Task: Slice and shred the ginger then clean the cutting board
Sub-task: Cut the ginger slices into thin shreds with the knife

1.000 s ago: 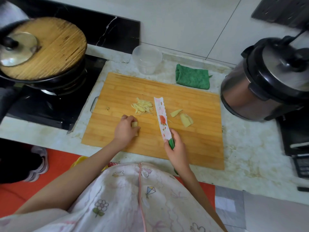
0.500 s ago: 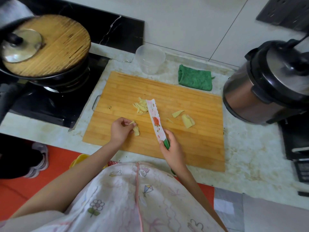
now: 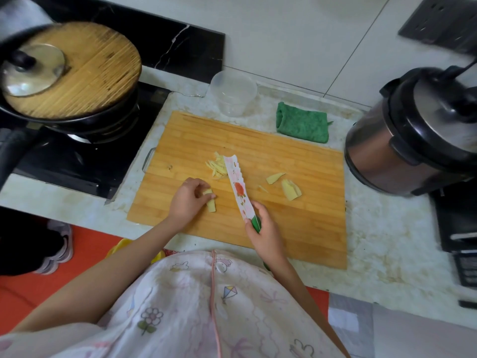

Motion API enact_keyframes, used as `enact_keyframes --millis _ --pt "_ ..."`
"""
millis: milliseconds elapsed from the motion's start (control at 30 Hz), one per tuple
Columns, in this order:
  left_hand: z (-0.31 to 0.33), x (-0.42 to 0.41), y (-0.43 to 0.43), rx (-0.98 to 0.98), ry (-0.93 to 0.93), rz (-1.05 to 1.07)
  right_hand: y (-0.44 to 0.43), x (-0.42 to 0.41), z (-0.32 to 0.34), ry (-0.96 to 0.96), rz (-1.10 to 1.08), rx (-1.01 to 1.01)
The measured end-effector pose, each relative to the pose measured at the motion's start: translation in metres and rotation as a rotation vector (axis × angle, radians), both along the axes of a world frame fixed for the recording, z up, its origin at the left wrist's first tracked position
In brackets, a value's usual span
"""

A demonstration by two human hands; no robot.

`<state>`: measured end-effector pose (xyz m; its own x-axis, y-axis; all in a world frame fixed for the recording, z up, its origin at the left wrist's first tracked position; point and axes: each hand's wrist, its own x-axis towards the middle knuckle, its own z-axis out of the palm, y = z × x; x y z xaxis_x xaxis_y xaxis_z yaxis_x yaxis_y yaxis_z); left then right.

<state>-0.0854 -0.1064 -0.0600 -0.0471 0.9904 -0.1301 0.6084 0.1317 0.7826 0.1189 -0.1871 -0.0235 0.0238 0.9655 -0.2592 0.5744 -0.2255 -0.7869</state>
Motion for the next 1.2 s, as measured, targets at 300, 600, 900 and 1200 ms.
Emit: enact_keyframes --millis 300,600,900,1200 --pt "0.002 -0.033 0.012 0.209 0.306 -0.681 0.001 0.001 -0.004 -0.005 0.025 0.022" --pt "0.013 -0.037 0.025 0.374 0.341 -0.793 0.002 -0.002 -0.002 -0.002 0.016 0.013" --pt "0.004 -0.039 0.012 0.315 0.34 -0.726 0.006 0.002 -0.003 -0.136 0.087 0.033" --pt "-0.003 -0.033 0.0 0.348 0.317 -0.572 0.019 0.003 0.006 -0.421 0.171 0.151"
